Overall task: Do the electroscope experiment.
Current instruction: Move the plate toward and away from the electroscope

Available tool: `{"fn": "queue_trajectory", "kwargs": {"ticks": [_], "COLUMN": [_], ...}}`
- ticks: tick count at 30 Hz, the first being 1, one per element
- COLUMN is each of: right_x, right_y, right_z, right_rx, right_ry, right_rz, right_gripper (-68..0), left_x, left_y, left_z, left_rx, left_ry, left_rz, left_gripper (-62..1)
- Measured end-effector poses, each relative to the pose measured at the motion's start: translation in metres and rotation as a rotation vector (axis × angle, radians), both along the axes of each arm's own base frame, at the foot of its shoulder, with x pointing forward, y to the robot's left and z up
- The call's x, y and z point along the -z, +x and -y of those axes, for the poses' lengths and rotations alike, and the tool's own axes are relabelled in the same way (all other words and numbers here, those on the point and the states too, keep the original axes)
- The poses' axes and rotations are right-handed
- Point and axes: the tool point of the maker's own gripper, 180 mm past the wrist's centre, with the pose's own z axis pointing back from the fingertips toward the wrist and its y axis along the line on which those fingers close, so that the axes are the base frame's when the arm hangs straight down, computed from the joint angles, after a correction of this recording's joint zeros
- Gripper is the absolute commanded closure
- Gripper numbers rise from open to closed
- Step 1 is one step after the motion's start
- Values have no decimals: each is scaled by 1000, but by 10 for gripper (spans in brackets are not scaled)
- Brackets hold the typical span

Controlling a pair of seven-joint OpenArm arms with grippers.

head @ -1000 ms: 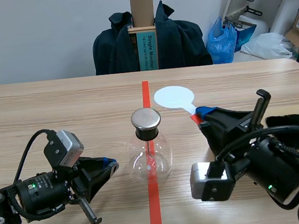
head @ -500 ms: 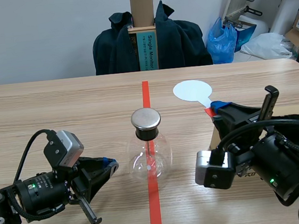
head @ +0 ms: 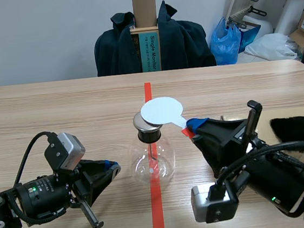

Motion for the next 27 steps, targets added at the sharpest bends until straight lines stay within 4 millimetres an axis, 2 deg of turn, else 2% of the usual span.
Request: {"fn": "queue_trajectory", "kwargs": {"ticks": [11,27], "right_x": [-4,-4], "right_y": [-11,-8], "right_z": [-11,-9], "right_rx": [-94,-72], "right_ry": [1,0], "right_rz": [26,26], "right_gripper": [-8,-8], "left_x": [0,0], "left_y": [0,0], "left_z": [0,0], "left_rx": [0,0], "left_ry": [1,1], "left_rz": [0,0], "left_gripper": [-27,-27]}}
